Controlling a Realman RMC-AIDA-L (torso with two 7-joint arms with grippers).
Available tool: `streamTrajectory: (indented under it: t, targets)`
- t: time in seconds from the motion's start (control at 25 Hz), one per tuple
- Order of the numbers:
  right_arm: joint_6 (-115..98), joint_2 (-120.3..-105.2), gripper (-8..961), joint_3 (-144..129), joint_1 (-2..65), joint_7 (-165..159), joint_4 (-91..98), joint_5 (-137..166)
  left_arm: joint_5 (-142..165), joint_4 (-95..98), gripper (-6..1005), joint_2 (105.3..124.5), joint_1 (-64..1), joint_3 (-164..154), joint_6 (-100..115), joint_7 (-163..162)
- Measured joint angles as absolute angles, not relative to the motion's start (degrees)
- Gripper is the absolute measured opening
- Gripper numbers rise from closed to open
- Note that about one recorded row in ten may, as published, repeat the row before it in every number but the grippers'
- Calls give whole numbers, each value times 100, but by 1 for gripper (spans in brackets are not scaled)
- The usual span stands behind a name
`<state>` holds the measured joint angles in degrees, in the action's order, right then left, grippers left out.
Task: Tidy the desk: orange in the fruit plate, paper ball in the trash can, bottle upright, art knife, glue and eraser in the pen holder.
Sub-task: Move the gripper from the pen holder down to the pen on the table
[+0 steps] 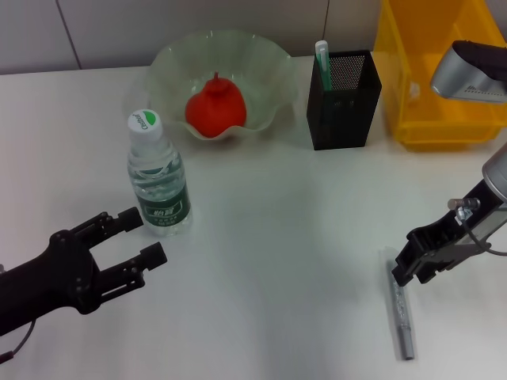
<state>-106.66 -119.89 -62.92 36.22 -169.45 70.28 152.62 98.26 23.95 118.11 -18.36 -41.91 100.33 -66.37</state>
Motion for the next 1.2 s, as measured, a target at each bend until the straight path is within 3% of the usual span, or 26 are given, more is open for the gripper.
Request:
streamTrajectory:
  t: [1.2]
  targets:
    - [-9957,-11943,313,-6651,3761,-16912,6416,15291,9826,2382,787,11812,-1762,-4192,10042,-6634]
